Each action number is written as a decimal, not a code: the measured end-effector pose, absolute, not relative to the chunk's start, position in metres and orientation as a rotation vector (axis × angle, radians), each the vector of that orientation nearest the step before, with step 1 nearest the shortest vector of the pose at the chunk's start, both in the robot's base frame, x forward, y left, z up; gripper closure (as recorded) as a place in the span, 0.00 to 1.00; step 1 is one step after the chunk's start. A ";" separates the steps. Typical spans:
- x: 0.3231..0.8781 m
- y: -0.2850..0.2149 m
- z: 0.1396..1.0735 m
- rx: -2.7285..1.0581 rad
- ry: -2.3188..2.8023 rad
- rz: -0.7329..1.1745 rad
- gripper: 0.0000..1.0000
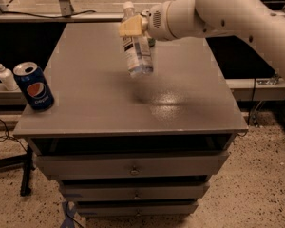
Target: Place blue plastic bottle upright
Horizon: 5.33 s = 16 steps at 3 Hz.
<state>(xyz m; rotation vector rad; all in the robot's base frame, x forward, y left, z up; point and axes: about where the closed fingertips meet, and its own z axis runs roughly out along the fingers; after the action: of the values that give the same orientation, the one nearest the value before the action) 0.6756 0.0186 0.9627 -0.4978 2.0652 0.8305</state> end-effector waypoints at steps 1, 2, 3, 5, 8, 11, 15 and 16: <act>0.687 0.032 1.006 -0.405 1.886 0.952 1.00; 0.687 0.042 1.020 -0.390 1.837 0.983 1.00; 0.692 0.026 1.020 -0.427 1.794 0.968 1.00; 0.695 0.054 1.032 -0.697 1.516 0.997 1.00; 0.688 0.062 1.034 -0.867 1.405 0.908 1.00; 0.639 0.026 0.963 -0.985 1.242 0.802 1.00; 0.630 0.032 0.934 -0.781 1.225 0.830 0.59; 0.630 0.030 0.934 -0.773 1.231 0.827 0.36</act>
Offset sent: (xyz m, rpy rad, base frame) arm 0.0094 0.0111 0.0347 0.1480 -0.0770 -0.0189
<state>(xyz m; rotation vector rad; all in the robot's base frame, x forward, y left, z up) 0.6300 0.0303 0.9343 -0.7732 1.2307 0.8275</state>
